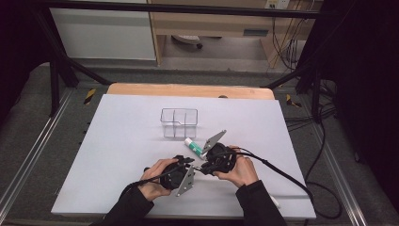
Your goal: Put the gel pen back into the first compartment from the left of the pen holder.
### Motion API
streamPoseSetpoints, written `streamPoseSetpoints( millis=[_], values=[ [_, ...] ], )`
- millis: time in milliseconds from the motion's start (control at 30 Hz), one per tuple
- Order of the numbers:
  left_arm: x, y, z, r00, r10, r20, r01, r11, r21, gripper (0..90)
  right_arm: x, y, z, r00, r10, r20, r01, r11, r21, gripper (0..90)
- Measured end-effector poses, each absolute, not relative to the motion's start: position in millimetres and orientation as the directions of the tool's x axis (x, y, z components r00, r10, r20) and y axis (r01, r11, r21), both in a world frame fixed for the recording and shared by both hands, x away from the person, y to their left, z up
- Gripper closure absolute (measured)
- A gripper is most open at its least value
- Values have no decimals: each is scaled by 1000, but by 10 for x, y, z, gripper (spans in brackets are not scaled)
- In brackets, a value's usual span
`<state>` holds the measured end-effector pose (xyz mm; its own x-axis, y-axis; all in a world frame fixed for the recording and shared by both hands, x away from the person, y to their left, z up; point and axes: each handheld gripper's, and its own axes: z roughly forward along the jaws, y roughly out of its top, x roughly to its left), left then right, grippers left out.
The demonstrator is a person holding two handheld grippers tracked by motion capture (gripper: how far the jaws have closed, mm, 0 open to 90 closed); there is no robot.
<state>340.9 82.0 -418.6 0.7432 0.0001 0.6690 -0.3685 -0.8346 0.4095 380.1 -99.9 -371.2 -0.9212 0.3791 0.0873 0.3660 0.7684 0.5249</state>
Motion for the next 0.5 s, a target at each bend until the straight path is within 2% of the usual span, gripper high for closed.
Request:
streamPoseSetpoints(
  millis=[267,500],
  values=[
    [3375,762,-4194,714,-28,700,-410,-827,385,664,3806,-987,-3716,-918,386,92,374,766,522,801],
    [3340,707,-4201,694,-59,717,-435,-828,353,713,3802,-979,-3727,-912,397,97,387,761,520,801]
  ],
)
